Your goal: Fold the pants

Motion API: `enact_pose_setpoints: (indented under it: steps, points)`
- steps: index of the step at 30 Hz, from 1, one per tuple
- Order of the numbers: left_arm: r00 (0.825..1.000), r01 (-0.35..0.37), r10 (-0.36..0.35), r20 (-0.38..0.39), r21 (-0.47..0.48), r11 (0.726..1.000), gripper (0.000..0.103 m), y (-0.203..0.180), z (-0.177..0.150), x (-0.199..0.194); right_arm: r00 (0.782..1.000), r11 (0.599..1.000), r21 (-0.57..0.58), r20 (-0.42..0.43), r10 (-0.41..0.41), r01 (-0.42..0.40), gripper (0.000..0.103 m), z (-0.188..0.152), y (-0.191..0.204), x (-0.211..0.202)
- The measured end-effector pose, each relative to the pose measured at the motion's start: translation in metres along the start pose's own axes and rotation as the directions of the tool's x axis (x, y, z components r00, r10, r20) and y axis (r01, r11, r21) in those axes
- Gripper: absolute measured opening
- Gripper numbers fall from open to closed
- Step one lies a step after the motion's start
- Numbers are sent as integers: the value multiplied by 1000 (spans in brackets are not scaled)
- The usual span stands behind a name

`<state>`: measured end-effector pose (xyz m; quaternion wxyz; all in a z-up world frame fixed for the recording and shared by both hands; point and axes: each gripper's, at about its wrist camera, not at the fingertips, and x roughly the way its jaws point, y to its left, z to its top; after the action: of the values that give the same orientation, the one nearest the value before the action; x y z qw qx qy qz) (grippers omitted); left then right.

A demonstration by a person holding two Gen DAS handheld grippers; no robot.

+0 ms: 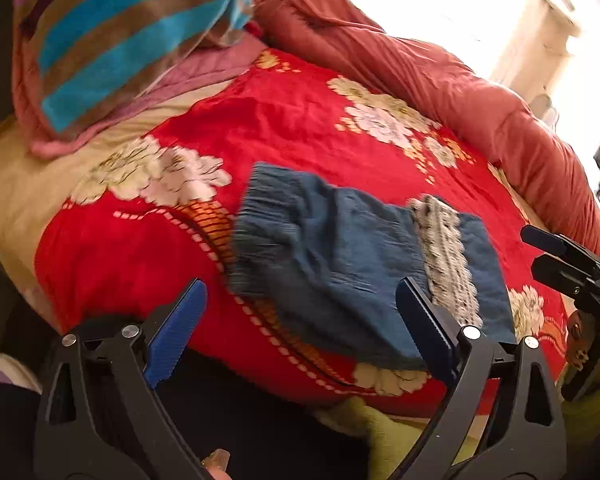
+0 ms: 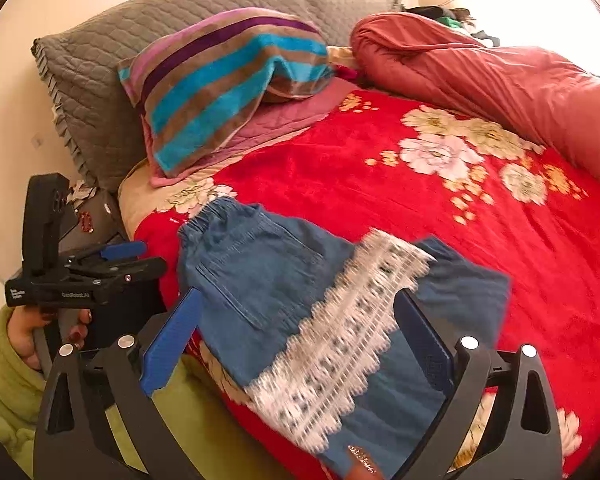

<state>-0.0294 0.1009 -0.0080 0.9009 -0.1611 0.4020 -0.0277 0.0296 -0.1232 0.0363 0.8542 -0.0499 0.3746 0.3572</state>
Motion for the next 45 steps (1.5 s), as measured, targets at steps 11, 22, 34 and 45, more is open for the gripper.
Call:
enact_pose_setpoints:
  steps: [11,22,34,45]
  points:
    - [997,68,-70,-45,-57,996,82,20,0,21,990,989,-109,-104,91,-103,96,65,29,76]
    - [990,96,-105,-98,-97,991,55,26,-6,45,944,954,-203,-290,156,-220,96,90,52,168]
    - [987,109,-121,-103,-113,988,57,32,-10,49,878,910,-225,-418,233,-349,64,80,72,222]
    - [987,133,-141,-83,-88,987,78,23,-9,40,889,892,-161,-266,372,-422,29,86,44,159]
